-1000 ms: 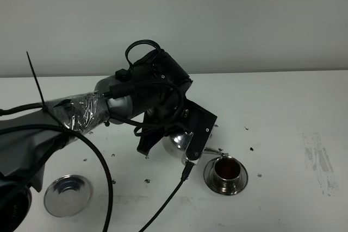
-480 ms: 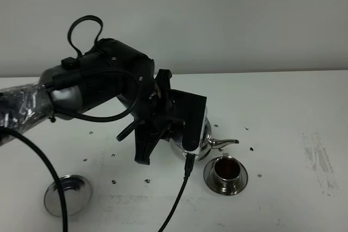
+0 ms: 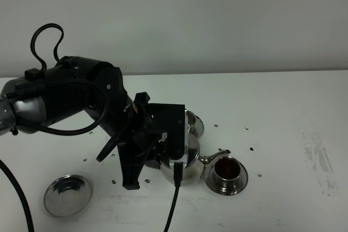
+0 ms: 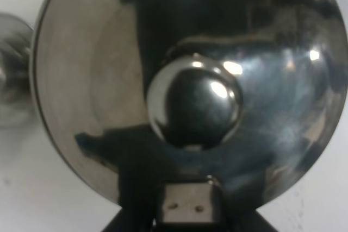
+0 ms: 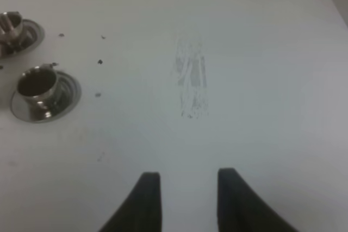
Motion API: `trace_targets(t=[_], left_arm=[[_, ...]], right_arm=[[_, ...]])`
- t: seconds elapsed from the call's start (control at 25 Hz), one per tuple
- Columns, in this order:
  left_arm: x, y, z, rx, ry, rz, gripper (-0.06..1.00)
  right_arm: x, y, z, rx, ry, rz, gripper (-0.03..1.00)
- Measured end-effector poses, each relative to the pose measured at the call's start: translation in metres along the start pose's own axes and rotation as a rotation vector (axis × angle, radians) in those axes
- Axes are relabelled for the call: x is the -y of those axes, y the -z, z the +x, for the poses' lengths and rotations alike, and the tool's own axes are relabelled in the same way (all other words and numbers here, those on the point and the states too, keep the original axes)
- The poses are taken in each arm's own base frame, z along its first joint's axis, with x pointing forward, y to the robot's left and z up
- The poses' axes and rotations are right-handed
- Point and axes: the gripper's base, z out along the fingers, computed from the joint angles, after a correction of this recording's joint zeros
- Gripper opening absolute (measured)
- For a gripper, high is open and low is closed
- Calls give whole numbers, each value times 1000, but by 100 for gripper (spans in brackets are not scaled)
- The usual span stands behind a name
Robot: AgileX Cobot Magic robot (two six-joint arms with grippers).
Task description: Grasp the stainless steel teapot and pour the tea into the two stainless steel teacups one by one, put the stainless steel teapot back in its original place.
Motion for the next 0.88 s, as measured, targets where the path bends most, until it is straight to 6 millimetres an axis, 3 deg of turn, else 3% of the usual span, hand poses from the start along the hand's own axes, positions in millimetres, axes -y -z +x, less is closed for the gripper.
trace_targets(t=[0.36,0.88], left_arm=[[15,-28,26,-15,67,17,21],[19,-59,36,-30,84,17,21]], right_arm=[[0,0,0,0,-1,0,24],[0,0,0,0,-1,0,24]])
